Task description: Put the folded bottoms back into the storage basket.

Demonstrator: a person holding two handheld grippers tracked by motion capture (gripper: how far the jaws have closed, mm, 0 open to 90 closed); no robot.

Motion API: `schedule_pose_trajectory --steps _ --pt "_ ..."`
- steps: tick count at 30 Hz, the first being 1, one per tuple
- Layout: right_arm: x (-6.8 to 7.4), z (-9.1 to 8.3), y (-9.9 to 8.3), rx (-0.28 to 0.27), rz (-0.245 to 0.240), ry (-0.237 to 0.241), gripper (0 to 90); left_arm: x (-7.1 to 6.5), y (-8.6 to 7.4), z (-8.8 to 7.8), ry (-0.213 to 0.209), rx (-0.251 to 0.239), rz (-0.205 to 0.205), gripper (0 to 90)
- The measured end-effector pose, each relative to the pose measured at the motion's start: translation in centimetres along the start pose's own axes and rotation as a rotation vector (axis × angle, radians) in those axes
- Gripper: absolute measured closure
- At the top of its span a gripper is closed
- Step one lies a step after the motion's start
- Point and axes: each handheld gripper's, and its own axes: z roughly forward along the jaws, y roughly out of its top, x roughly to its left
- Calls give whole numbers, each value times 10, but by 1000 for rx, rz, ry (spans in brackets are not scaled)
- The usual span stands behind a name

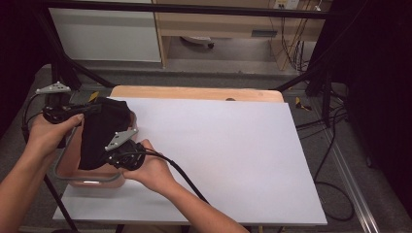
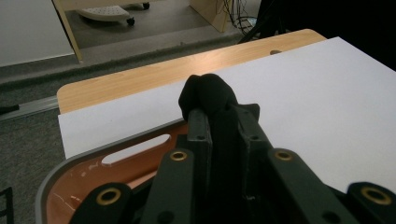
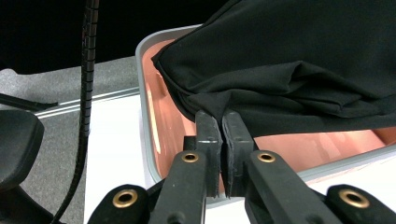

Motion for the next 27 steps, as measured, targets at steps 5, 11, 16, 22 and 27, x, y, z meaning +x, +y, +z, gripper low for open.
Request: schedule_pose_trajectory --steps 5,11,16,22,27 --pt "0 1 0 -2 1 -2 877 1 -1 0 1 0 -4 791" --pt "0 2 0 -1 0 1 877 2 -2 0 -1 3 -4 791" --pt "1 3 0 1 0 4 877 3 -3 0 -1 2 -6 791" --pt "1 5 0 1 1 8 876 4 -4 -1 2 3 -9 791" --pt "2 6 0 3 1 9 875 5 -5 -1 5 2 -10 791"
